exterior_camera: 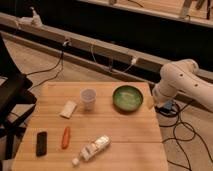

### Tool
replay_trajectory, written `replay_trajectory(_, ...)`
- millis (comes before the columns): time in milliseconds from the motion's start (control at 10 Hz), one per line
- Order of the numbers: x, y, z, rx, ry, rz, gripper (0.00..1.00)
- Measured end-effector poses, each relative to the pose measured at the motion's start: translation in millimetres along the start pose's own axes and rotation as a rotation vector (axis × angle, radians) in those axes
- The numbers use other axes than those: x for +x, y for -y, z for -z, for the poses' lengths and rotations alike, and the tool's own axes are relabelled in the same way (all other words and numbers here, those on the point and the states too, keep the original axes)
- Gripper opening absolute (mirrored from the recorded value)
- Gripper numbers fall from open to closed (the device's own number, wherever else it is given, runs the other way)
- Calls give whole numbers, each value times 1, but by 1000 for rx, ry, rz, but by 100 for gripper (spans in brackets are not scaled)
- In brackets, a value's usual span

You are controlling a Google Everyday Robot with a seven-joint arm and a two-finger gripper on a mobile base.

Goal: Place the pepper in the ceramic cup

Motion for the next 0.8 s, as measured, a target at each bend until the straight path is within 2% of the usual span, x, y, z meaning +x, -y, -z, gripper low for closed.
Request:
replay_trajectory(200, -18, -14, -2, -6, -2, -15, 57)
replay_trajectory(400, -23, -23, -10, -44, -17, -1, 76)
replay_trajectory(600, -19, -50, -18, -96, -41, 25, 80)
replay_trajectory(800, -15, -97, -25, -148, -59, 63, 80)
